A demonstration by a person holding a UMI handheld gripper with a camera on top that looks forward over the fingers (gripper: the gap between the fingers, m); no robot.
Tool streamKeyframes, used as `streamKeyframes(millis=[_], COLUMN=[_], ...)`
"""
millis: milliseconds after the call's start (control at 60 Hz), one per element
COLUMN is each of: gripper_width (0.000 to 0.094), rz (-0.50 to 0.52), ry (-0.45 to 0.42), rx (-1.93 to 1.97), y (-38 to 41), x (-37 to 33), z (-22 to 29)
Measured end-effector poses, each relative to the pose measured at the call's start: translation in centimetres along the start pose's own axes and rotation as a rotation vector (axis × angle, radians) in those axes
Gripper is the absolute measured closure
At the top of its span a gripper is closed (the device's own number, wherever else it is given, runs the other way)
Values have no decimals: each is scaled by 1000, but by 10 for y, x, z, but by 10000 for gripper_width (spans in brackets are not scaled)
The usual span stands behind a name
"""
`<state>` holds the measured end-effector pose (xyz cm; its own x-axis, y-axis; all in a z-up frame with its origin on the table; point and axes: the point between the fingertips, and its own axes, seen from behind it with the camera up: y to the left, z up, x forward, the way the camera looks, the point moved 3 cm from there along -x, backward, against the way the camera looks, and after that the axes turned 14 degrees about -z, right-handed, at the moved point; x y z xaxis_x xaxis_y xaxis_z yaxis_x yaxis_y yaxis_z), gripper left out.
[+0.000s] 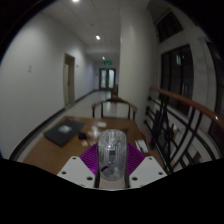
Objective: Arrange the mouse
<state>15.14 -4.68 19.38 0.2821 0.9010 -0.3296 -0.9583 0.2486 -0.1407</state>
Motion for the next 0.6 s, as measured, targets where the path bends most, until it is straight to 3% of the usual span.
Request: streamKeyframes(millis=[133,333,400,467,517,567,583,600], gripper_width=[605,542,467,416,307,115,133,86], rz=[-49,-26,-15,7,27,57,65,71], ry=[223,389,443,430,440,415,404,395], rx=[-60,-23,-6,-3,-10,-15,-18,-22], y=[-22,-17,-17,-18,-19,-21,-23,-25], x=[37,60,60,61,55,45,42,38], z=[-99,-169,-185,-183,-183,-177,-175,-173])
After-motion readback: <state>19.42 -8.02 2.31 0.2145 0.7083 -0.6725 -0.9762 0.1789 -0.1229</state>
